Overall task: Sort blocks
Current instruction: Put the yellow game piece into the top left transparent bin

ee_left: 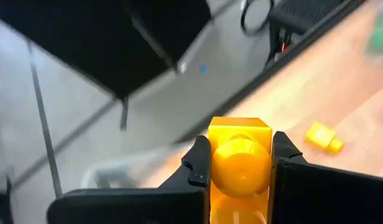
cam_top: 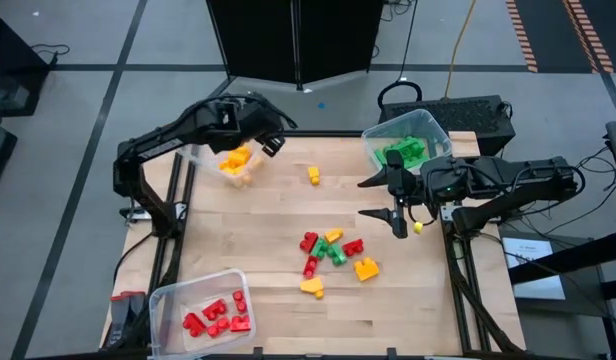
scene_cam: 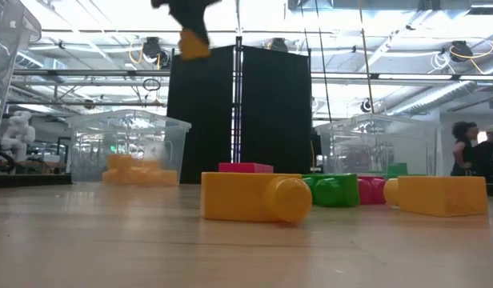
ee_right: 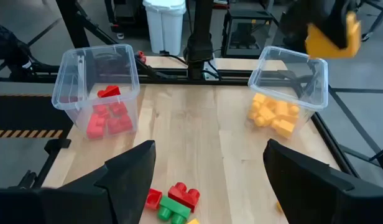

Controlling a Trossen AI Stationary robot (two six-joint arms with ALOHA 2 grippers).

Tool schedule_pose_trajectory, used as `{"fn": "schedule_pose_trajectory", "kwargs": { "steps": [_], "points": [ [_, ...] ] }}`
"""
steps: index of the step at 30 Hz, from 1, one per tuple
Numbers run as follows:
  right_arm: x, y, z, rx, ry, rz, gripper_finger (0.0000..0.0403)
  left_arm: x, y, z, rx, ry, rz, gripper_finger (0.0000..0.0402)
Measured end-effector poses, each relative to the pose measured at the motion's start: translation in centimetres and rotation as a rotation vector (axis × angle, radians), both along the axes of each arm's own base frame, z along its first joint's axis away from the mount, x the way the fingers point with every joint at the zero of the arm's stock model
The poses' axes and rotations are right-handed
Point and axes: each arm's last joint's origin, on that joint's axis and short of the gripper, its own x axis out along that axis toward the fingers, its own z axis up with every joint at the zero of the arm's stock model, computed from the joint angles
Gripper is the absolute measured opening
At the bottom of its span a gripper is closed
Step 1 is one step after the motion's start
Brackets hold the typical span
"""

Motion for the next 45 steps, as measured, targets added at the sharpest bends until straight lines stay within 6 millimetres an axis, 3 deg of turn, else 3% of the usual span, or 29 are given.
{"fn": "schedule_pose_trajectory", "kwargs": {
  "steps": [8, 15, 18, 22, 27, 32, 37, 41, 45],
  "points": [
    [0.0, 0.0, -0.1, 0.007, 0.007, -0.003, 0.029, -4.3, 3.3, -6.7, -0.221, 0.07, 0.235, 0.0013],
    [-0.1, 0.0, -0.2, 0.003, 0.024, -0.003, 0.029, -7.8, 4.8, -9.0, -0.35, -0.107, 0.289, 0.0015],
    [-0.1, 0.0, -0.2, 0.0, 0.024, -0.003, 0.029, -8.5, 5.5, -10.2, -0.439, -0.11, 0.303, 0.005],
    [-0.1, -0.3, -0.4, -0.007, 0.046, -0.013, 0.029, -8.9, 5.9, -11.2, -0.471, -0.058, 0.326, 0.0128],
    [-0.1, -0.8, -0.8, -0.006, 0.083, -0.043, 0.029, -8.9, 6.2, -11.2, -0.436, -0.038, 0.341, 0.0213],
    [1.2, -2.0, -1.8, -0.081, 0.136, -0.205, 0.029, -8.2, 5.7, -10.5, -0.477, -0.056, 0.224, 0.0244],
    [6.1, -3.6, -5.4, -0.141, 0.263, -0.257, 0.029, -7.6, 4.5, -8.7, -0.465, -0.103, 0.153, 0.0245],
    [10.7, -5.1, -9.4, -0.256, 0.35, -0.181, 0.029, -7.8, 3.5, -6.4, -0.434, -0.151, 0.107, 0.0246],
    [13.5, -7.8, -12.8, -0.253, 0.403, -0.072, 0.029, -8.6, 2.5, -4.7, -0.398, -0.212, 0.075, 0.0246]
  ]
}}
